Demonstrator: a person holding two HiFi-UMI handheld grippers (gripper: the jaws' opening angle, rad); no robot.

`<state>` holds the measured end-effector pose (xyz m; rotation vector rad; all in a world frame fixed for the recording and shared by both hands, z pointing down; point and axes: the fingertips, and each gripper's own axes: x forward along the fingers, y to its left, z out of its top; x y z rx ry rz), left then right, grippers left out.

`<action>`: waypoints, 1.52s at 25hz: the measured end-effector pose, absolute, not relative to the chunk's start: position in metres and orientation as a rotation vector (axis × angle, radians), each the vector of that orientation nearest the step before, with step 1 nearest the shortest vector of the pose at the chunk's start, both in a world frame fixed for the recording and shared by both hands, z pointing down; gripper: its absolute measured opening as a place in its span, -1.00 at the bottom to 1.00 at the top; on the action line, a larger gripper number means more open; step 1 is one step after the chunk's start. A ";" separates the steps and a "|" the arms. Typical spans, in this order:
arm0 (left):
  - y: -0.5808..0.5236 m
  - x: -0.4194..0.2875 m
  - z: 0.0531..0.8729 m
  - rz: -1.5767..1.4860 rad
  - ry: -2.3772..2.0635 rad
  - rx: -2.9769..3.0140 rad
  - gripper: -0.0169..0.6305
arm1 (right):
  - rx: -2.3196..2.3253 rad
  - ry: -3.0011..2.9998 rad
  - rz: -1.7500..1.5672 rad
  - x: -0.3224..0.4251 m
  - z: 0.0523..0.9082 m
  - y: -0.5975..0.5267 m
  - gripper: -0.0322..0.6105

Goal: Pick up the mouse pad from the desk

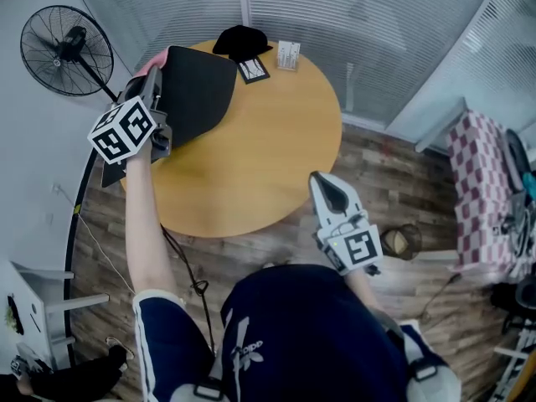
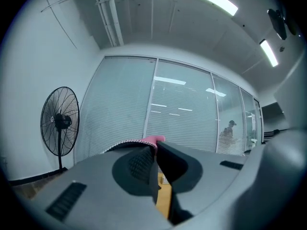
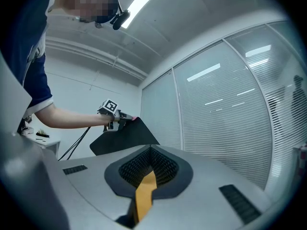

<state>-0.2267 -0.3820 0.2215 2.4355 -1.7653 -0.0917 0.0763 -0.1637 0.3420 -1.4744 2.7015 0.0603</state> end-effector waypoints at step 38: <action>-0.194 -0.210 0.166 -0.257 -1.968 2.577 -0.89 | -1.423 2.776 -0.040 0.067 0.314 -0.189 -0.89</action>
